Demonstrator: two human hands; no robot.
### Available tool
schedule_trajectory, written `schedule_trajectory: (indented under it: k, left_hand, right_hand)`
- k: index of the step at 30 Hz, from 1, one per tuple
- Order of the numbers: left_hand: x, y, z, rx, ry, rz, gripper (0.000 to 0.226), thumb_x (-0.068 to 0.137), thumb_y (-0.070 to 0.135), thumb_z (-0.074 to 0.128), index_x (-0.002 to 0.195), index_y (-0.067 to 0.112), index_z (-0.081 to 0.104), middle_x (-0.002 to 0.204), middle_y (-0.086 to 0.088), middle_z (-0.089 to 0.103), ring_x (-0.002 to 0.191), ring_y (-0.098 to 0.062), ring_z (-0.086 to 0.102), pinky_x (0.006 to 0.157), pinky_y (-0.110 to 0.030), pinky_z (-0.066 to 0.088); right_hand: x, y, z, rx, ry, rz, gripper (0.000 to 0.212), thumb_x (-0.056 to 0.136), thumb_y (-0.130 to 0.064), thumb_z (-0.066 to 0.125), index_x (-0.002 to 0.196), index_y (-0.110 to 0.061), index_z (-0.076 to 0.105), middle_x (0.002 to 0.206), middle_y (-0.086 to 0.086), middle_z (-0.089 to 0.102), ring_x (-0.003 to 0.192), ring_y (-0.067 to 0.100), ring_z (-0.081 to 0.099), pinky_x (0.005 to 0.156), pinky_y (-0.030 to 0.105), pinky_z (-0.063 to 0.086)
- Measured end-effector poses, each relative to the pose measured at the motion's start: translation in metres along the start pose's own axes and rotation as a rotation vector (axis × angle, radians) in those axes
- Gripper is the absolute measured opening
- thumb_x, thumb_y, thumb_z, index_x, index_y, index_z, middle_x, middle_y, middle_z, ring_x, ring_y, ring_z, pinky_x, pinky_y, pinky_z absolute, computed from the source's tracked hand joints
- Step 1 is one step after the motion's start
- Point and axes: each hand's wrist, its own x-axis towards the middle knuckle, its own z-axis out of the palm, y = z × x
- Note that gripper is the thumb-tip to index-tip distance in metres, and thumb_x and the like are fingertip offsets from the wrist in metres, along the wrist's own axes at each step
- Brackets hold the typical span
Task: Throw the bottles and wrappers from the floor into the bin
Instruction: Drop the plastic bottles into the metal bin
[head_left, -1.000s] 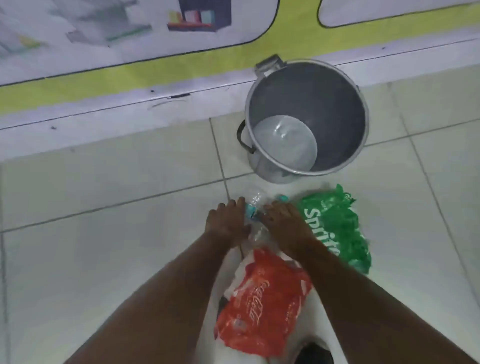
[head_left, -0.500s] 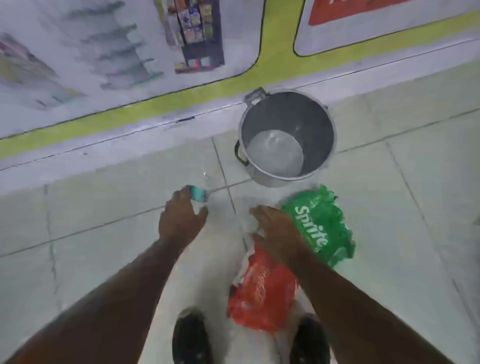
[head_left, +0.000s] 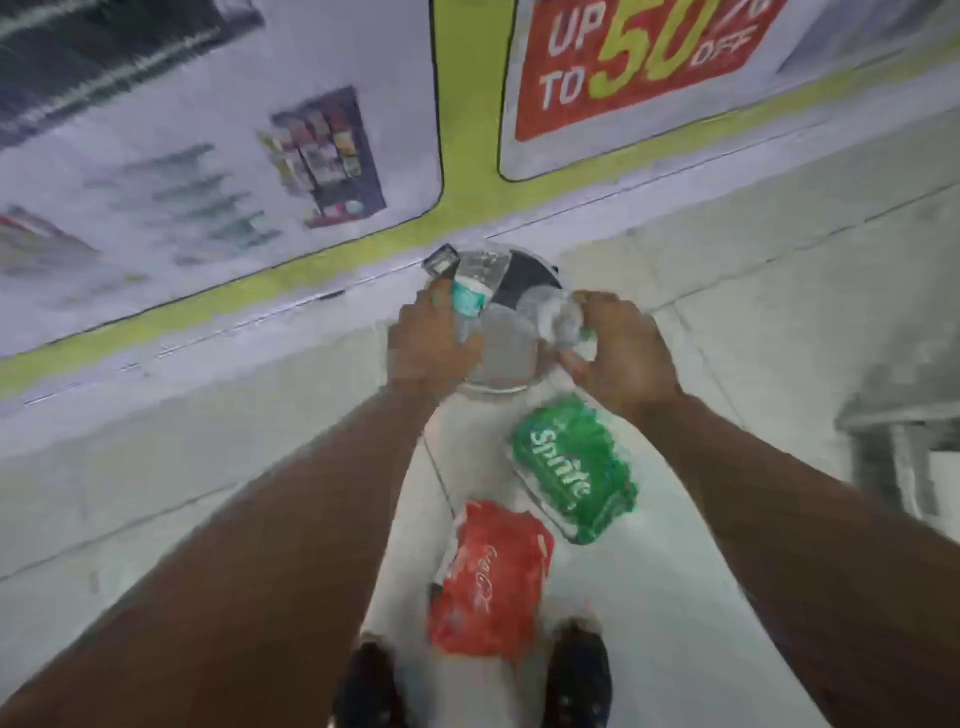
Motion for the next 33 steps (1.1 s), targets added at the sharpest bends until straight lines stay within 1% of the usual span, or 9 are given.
schedule_trajectory:
  k: [4, 7, 9, 12, 16, 22, 26, 29, 33]
  left_hand:
    - [0.011, 0.015, 0.013, 0.062, -0.02, 0.018, 0.063, 0.076, 0.04, 0.057, 0.13, 0.011, 0.041, 0.119, -0.015, 0.057, 0.103, -0.04, 0.054, 0.08, -0.048, 0.045]
    - [0.01, 0.018, 0.019, 0.063, -0.103, -0.035, 0.086, 0.072, 0.052, 0.063, 0.141, 0.014, 0.027, 0.137, -0.013, 0.047, 0.123, -0.036, 0.045, 0.094, -0.05, 0.042]
    - [0.003, 0.018, 0.019, 0.069, -0.11, -0.017, 0.095, 0.071, 0.053, 0.065, 0.145, 0.015, 0.021, 0.145, -0.012, 0.04, 0.131, -0.034, 0.038, 0.1, -0.05, 0.038]
    - [-0.01, 0.011, 0.007, 0.101, -0.062, 0.057, 0.091, 0.074, 0.051, 0.064, 0.146, 0.015, 0.022, 0.147, -0.011, 0.039, 0.134, -0.032, 0.034, 0.105, -0.049, 0.036]
    - [-0.024, -0.006, -0.024, 0.203, -0.081, 0.114, 0.091, 0.076, 0.053, 0.062, 0.147, 0.017, 0.017, 0.154, -0.013, 0.028, 0.142, -0.034, 0.021, 0.112, -0.052, 0.027]
    - [-0.041, -0.024, -0.064, 0.285, -0.062, 0.16, 0.087, 0.08, 0.054, 0.057, 0.148, 0.018, 0.017, 0.156, -0.013, 0.025, 0.144, -0.033, 0.017, 0.113, -0.051, 0.024]
    - [-0.046, -0.033, -0.073, 0.323, -0.062, 0.206, 0.085, 0.082, 0.055, 0.054, 0.149, 0.02, 0.015, 0.158, -0.01, 0.022, 0.144, -0.031, 0.016, 0.115, -0.049, 0.023]
    - [-0.05, -0.046, -0.077, 0.339, -0.059, 0.197, 0.085, 0.082, 0.057, 0.052, 0.149, 0.02, 0.014, 0.158, -0.01, 0.023, 0.144, -0.031, 0.017, 0.114, -0.049, 0.025]
    - [-0.061, -0.065, -0.082, 0.332, -0.076, 0.156, 0.085, 0.083, 0.058, 0.051, 0.149, 0.021, 0.012, 0.158, -0.009, 0.021, 0.144, -0.031, 0.016, 0.114, -0.05, 0.024]
  right_hand:
    - [0.018, 0.01, -0.014, 0.01, 0.097, 0.003, 0.049, 0.073, -0.038, 0.073, 0.114, -0.02, 0.053, 0.104, 0.008, 0.066, 0.091, 0.035, 0.059, 0.078, 0.045, 0.051]
    - [0.021, 0.014, -0.024, 0.017, 0.112, -0.006, 0.044, 0.074, -0.045, 0.069, 0.108, -0.023, 0.053, 0.101, 0.004, 0.066, 0.088, 0.032, 0.059, 0.073, 0.042, 0.051]
    - [0.017, 0.016, -0.03, 0.03, 0.096, 0.001, 0.043, 0.076, -0.046, 0.068, 0.109, -0.023, 0.054, 0.101, 0.004, 0.066, 0.089, 0.032, 0.059, 0.074, 0.042, 0.051]
    - [0.006, 0.021, -0.039, 0.084, 0.087, 0.032, 0.042, 0.076, -0.042, 0.071, 0.109, -0.022, 0.054, 0.101, 0.004, 0.066, 0.09, 0.032, 0.059, 0.075, 0.043, 0.051]
    - [-0.008, 0.023, -0.049, 0.107, 0.083, 0.084, 0.04, 0.077, -0.039, 0.073, 0.108, -0.022, 0.055, 0.098, 0.003, 0.066, 0.088, 0.028, 0.059, 0.073, 0.035, 0.047]
    - [-0.021, 0.013, -0.05, 0.103, 0.034, 0.166, 0.039, 0.076, -0.045, 0.072, 0.104, -0.027, 0.052, 0.094, -0.001, 0.063, 0.085, 0.026, 0.059, 0.072, 0.038, 0.05]
    - [0.0, -0.013, -0.037, 0.237, 0.021, 0.225, 0.04, 0.071, -0.049, 0.073, 0.101, -0.031, 0.052, 0.096, -0.003, 0.065, 0.087, 0.021, 0.062, 0.075, 0.035, 0.051]
    - [0.023, -0.041, -0.021, 0.338, -0.009, 0.232, 0.044, 0.07, -0.048, 0.075, 0.101, -0.025, 0.056, 0.098, 0.001, 0.068, 0.091, 0.023, 0.064, 0.078, 0.038, 0.054]
    - [0.049, -0.069, 0.0, 0.202, -0.093, 0.23, 0.056, 0.071, -0.055, 0.073, 0.107, -0.019, 0.051, 0.103, 0.005, 0.066, 0.096, 0.03, 0.062, 0.079, 0.042, 0.052]
